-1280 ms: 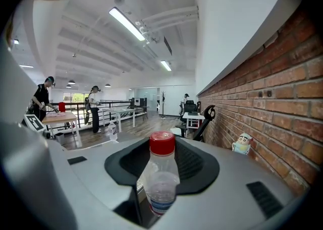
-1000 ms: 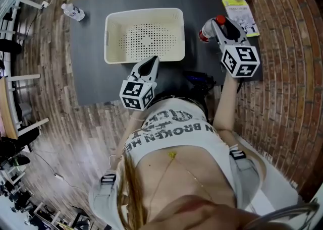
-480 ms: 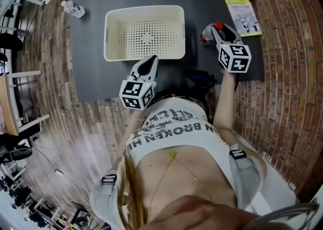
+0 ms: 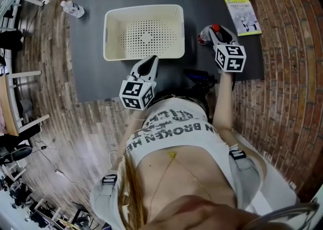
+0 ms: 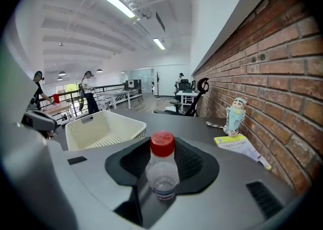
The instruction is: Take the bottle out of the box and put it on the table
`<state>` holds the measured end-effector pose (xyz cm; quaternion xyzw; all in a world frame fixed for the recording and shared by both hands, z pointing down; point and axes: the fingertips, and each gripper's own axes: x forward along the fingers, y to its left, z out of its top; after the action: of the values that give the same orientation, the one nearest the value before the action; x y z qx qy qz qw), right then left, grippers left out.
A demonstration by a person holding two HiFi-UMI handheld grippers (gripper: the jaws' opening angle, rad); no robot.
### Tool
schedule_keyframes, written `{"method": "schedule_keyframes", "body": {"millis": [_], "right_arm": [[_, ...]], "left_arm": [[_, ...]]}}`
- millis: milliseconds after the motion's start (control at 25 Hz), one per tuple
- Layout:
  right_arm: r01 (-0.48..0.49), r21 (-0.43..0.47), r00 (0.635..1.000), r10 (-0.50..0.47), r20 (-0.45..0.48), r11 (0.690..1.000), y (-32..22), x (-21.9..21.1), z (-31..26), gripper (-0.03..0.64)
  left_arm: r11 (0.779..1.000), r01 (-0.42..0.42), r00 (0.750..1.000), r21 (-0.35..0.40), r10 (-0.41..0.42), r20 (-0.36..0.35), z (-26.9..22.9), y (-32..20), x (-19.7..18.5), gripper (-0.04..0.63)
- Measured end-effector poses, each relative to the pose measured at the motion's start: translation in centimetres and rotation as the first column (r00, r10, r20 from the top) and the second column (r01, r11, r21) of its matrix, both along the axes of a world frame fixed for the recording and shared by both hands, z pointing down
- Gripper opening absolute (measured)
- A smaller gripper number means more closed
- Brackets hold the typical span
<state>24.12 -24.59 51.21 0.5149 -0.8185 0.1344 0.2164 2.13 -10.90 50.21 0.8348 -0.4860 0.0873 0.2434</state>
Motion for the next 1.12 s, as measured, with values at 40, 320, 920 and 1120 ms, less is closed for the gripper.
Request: {"method": "schedule_keyframes", "body": {"millis": [40, 320, 920, 1120], "right_arm": [[-0.001, 0.001, 1.000, 0.001, 0.000, 1.000, 0.03, -0.02, 0.05, 0.144], [-0.010, 0.020, 1.000, 0.010, 0.006, 1.000, 0.00, 0.12, 0.20, 0.144], [-0.017, 0.025, 1.000, 0.016, 0.009, 1.000, 0.04, 0.09, 0.46, 0.146], [-0.020, 0.024, 1.000, 0.020, 0.006, 1.000, 0.03, -0.01, 0.50, 0.146]], "left_arm": [[1.000, 0.002, 1.000, -0.001, -0.002, 0.000, 0.05, 0.04, 0.00, 0.005], [1.000, 0.008, 1.000, -0.007, -0.008, -0.004, 0.33, 0.26, -0.07, 0.005], [1.000, 0.019, 1.000, -0.004, -0.019, -0.009, 0.26, 0.35, -0.60, 0.005], [1.000, 0.016, 1.000, -0.003, -0.016, -0.014, 0.17, 0.23, -0.74, 0.005]]}}
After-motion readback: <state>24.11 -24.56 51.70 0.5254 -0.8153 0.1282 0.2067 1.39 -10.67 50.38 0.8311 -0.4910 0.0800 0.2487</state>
